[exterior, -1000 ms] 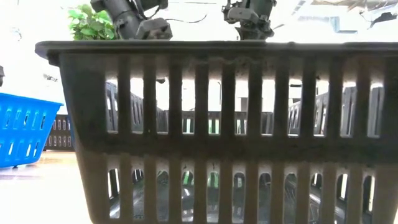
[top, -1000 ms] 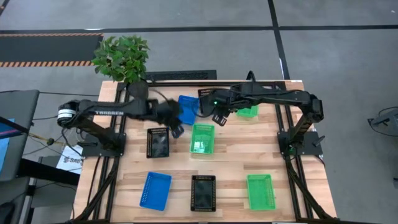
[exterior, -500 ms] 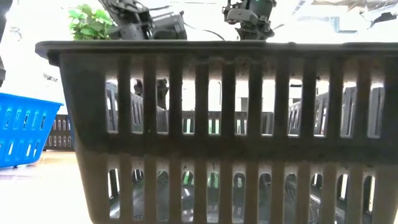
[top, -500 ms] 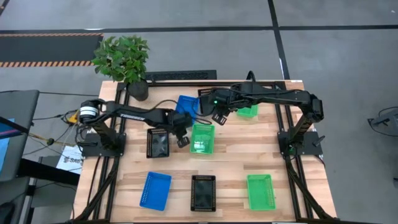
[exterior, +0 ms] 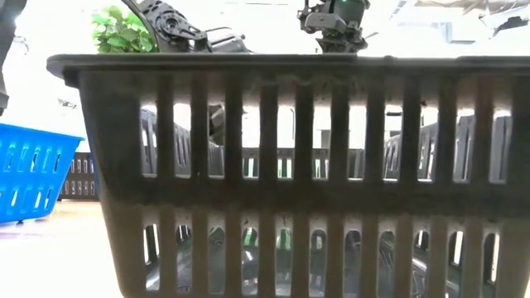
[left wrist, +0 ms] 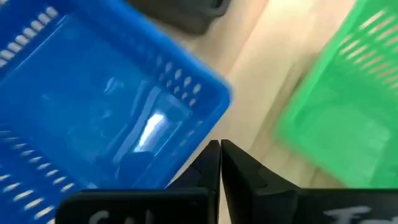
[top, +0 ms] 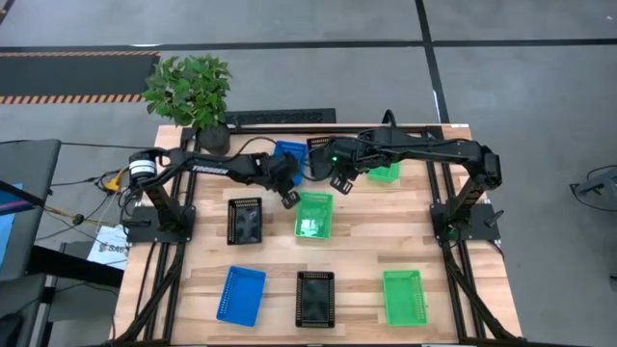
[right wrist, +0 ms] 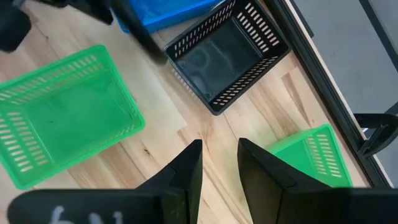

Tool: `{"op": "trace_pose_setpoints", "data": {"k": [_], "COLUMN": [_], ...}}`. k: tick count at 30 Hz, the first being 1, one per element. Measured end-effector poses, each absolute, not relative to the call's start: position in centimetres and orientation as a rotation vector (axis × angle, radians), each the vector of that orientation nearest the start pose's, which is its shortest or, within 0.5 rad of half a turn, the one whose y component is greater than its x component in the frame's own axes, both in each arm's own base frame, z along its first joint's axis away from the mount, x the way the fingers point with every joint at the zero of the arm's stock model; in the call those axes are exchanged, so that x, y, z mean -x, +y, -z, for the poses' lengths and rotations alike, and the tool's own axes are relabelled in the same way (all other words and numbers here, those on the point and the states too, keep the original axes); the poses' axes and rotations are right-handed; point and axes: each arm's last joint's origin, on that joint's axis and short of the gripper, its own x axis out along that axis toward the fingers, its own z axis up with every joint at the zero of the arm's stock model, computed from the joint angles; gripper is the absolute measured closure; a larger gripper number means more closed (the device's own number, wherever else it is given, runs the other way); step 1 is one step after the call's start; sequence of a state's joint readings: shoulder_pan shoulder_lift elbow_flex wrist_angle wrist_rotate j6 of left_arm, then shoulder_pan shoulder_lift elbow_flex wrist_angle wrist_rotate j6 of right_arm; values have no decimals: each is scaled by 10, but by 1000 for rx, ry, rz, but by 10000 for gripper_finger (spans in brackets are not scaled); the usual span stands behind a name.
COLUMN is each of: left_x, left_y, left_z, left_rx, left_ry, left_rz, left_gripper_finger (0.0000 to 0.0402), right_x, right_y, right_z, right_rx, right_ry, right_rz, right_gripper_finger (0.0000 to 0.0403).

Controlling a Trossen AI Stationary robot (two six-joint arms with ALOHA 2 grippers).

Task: Stack baskets by color
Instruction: Stack the middle blue bin on the top blue bin, then stack the middle green bin on the top green bin

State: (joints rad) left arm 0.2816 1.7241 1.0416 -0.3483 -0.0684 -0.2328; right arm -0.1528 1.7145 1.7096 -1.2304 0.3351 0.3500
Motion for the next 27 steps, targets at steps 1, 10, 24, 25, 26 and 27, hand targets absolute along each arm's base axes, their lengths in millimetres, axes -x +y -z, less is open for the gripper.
{"op": "trace_pose_setpoints", "data": {"k": [1, 10, 24, 25, 26, 27], "left_x": [-325, -324, -216, -206, -197, -189], "left_y": [99, 113, 27, 21, 15, 11], "left_z": [-174, -203, -312, -312, -310, -306], "left_rx": [305, 356, 602, 627, 656, 690], "left_ry": [975, 925, 1110, 1101, 1084, 1068], "left_rz": [-456, -486, -784, -832, -872, -907], "left_gripper_finger": [401, 401, 399, 396, 391, 383], "right_x": [-329, -330, -335, -335, -336, -337], "right_y": [-60, -60, -61, -61, -61, -60], "right_z": [-334, -334, -336, -337, -337, -337], "right_rx": [-185, -185, -212, -213, -214, -214], "right_ry": [1149, 1138, 1074, 1070, 1062, 1050], "right_rz": [634, 635, 640, 639, 638, 635], "right_gripper_finger": [280, 280, 250, 247, 245, 243]}}
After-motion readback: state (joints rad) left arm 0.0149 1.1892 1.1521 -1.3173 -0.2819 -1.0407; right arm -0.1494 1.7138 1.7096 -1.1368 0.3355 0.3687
